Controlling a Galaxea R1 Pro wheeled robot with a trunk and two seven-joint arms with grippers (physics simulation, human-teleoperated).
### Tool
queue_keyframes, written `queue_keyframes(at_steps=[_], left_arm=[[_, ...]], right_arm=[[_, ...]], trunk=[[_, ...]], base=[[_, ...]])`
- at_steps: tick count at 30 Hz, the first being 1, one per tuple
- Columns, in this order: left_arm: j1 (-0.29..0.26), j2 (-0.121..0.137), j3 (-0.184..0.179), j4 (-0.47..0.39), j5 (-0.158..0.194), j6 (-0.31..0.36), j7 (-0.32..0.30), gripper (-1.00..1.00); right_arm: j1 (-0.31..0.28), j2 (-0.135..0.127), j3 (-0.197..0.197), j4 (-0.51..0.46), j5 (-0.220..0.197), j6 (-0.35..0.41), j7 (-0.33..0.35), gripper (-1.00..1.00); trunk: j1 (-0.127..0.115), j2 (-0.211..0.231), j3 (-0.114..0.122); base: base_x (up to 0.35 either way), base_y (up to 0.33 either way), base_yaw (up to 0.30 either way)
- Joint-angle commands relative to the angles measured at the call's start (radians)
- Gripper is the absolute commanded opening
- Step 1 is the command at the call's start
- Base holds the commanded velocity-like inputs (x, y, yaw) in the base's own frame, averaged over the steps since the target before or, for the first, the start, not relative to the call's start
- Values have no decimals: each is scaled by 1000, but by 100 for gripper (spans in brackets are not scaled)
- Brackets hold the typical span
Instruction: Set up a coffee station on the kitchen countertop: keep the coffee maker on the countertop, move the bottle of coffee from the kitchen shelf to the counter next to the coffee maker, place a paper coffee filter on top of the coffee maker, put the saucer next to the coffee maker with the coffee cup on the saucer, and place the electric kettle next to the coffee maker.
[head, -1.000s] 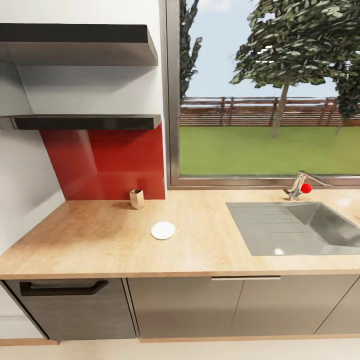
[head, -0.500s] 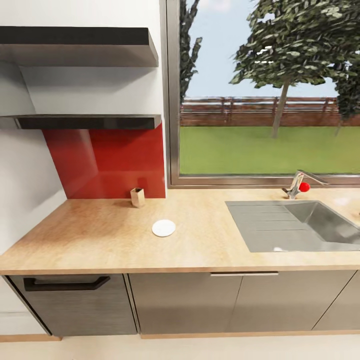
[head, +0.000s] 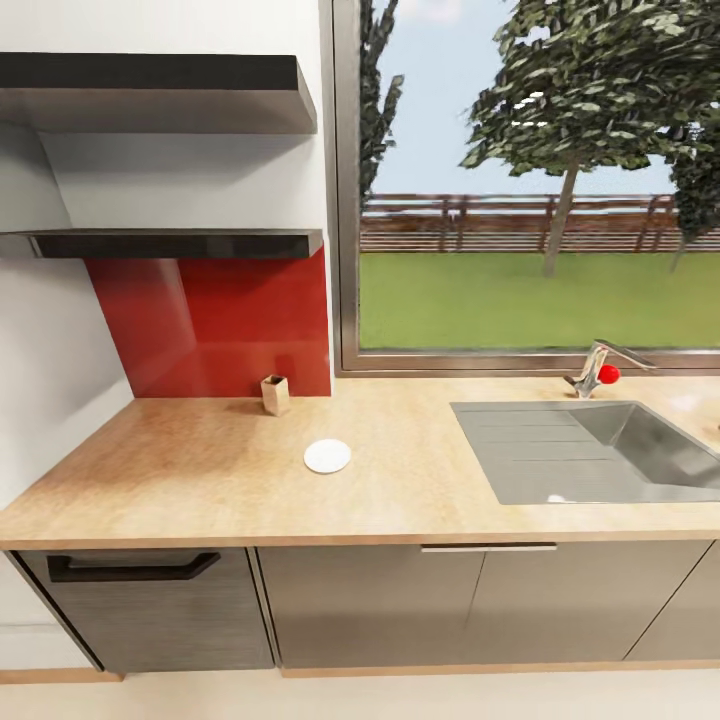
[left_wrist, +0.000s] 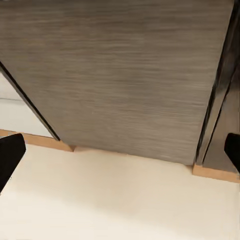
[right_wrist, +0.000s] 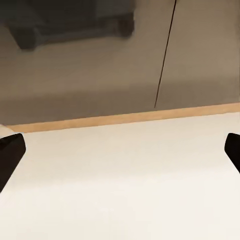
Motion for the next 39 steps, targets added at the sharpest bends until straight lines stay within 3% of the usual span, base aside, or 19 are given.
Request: queue_keyframes(at_steps=[1, 4, 6, 9, 12, 14, 20, 22, 27, 29, 34, 39], left_arm=[[0, 0, -1, -17, 9, -36, 3, 100], [-1, -1, -1, -83, 33, -84, 4, 100], [-1, -3, -5, -180, 50, -100, 3, 100], [-10, -6, -9, -303, 56, -102, 3, 100], [-68, -7, -11, -441, 53, -95, 2, 100], [-83, -8, -11, -479, 52, -94, 3, 100], [-102, -7, -12, -651, 50, -73, 2, 100], [-120, -5, -12, -710, 50, -18, 2, 100], [-143, -4, -12, -776, 50, 74, 3, 100], [-182, -3, -12, -793, 52, 141, 2, 100], [-282, 6, -12, -798, 57, 364, -1, 100], [-381, 9, -11, -798, 58, 588, -45, 100]], right_arm=[[-1, 12, 1, -6, -7, -31, -1, 100], [0, 47, 1, -15, -7, -109, -1, 100], [0, 77, 2, -40, -7, -183, -1, 100], [-1, 97, 6, -110, -7, -221, -1, 100], [-1, 109, 11, -240, -7, -234, 2, 100], [0, 111, 27, -281, -7, -236, 3, 100], [0, 115, 143, -473, -7, -236, 2, 100], [0, 116, 182, -529, -7, -236, 1, 100], [0, 116, 229, -604, -7, -236, 0, 100], [0, 116, 245, -664, -7, -236, 0, 100], [-1, 117, 249, -785, -20, -203, -2, 100], [-7, 120, 248, -902, -32, -59, -3, 100]], trunk=[[1, -2, -2], [1, -2, -2], [1, -2, -2], [1, -2, -2], [1, -2, -2], [1, -2, -2], [1, -2, -2], [1, -2, -2], [1, -2, -2], [1, -2, -2], [1, -2, -2], [1, -2, -2]], base=[[0, 0, 0], [0, 0, 0], [0, 0, 0], [0, 0, 0], [0, 0, 0], [0, 0, 0], [0, 0, 0], [0, 0, 0], [0, 0, 0], [0, 0, 0], [0, 0, 0], [0, 0, 0]])
